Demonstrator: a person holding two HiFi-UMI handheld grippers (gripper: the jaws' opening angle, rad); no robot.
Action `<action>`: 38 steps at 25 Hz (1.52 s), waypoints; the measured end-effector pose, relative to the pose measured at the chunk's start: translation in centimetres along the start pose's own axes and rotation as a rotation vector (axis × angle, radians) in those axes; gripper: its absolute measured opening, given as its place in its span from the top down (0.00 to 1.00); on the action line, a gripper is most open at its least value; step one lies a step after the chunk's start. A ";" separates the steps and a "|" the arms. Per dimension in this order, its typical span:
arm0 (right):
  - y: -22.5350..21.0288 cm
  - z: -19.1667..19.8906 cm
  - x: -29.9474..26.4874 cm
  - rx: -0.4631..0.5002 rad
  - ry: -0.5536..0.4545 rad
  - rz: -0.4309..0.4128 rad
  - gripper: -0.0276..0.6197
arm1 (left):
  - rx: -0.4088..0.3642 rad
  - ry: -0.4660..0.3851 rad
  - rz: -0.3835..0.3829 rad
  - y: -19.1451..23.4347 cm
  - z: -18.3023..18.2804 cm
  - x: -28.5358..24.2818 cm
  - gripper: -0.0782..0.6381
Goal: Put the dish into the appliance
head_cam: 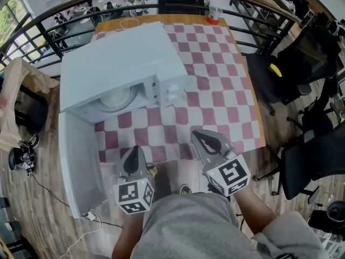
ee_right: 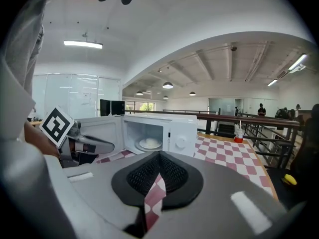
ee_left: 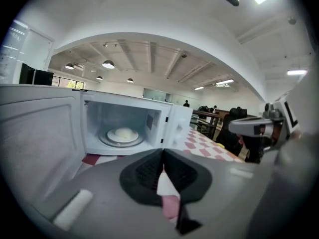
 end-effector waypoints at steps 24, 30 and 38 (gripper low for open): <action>2.9 2.7 17.6 -0.109 -0.057 -0.072 0.96 | -0.002 -0.054 0.019 -13.1 3.0 14.4 0.88; 3.4 2.5 18.0 -0.099 -0.057 -0.048 0.96 | -0.003 -0.057 0.037 -12.6 3.0 15.6 0.88; 4.5 1.9 17.4 -0.099 -0.054 -0.064 0.96 | 0.012 -0.060 0.024 -11.8 3.1 16.7 0.88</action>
Point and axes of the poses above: the fingertips, and each gripper's own axes: x backward along the fingers, y to its left, z out of its underside, the point moved 2 cm from there along x, backward along the fingers, and after that the axes turned 4 degrees about -y, right-handed, at the moved point
